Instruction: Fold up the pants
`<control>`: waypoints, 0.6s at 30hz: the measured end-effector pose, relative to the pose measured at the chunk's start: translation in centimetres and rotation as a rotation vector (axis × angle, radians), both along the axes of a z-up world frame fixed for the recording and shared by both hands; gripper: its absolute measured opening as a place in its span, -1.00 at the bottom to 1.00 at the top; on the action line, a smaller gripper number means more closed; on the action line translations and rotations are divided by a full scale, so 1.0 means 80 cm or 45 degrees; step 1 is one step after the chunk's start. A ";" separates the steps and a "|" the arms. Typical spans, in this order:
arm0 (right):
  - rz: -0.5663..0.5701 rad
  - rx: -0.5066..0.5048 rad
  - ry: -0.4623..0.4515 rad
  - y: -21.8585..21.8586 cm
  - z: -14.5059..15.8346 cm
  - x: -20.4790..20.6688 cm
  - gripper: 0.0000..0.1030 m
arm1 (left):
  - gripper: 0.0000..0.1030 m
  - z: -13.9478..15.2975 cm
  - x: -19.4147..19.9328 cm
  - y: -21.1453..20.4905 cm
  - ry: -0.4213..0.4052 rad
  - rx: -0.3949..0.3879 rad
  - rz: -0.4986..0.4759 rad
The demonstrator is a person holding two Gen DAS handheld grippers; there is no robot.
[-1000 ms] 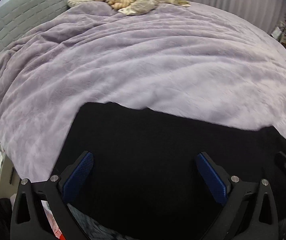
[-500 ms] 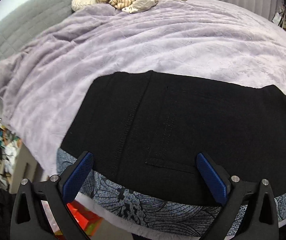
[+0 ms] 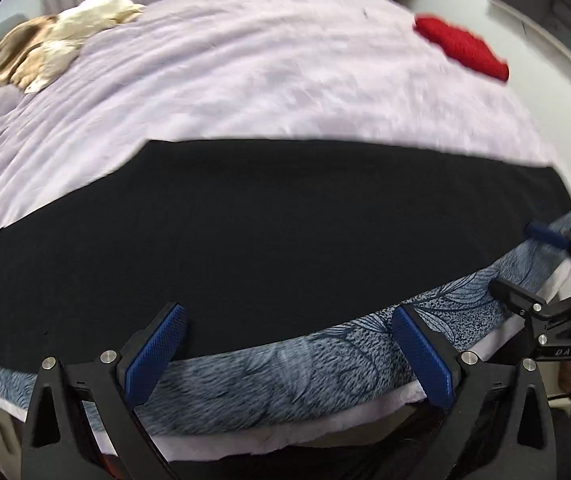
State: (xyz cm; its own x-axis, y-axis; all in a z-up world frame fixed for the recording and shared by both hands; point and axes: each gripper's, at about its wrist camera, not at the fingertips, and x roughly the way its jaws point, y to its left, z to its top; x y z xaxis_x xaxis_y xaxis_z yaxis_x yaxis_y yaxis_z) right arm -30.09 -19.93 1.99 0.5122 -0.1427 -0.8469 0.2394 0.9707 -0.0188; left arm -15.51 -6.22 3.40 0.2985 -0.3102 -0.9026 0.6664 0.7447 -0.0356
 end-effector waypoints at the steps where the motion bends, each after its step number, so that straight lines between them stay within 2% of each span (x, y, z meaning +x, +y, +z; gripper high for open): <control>1: 0.000 -0.062 0.001 0.001 -0.008 -0.004 0.99 | 1.00 -0.015 0.004 -0.006 -0.010 0.067 0.014; 3: -0.047 -0.025 -0.036 -0.020 -0.009 -0.018 0.99 | 1.00 -0.021 0.012 -0.002 0.007 0.050 0.029; 7: -0.266 -0.046 -0.036 -0.097 -0.008 -0.062 0.99 | 1.00 -0.017 0.029 0.007 0.014 0.080 0.128; 9: -0.348 -0.085 -0.029 -0.121 0.001 -0.088 0.99 | 1.00 -0.013 0.031 0.003 0.008 0.108 0.172; 11: -0.413 -0.107 -0.054 -0.135 0.017 -0.122 0.99 | 1.00 -0.005 0.021 -0.011 -0.007 0.109 0.158; 13: -0.453 -0.025 -0.128 -0.149 0.025 -0.157 1.00 | 1.00 -0.001 0.003 -0.035 0.024 0.060 0.088; 15: -0.471 0.159 -0.192 -0.165 0.018 -0.194 1.00 | 1.00 -0.003 -0.014 -0.068 0.061 0.025 0.010; 18: -0.523 0.354 -0.273 -0.179 -0.002 -0.217 1.00 | 1.00 -0.012 -0.026 -0.116 0.049 0.031 -0.017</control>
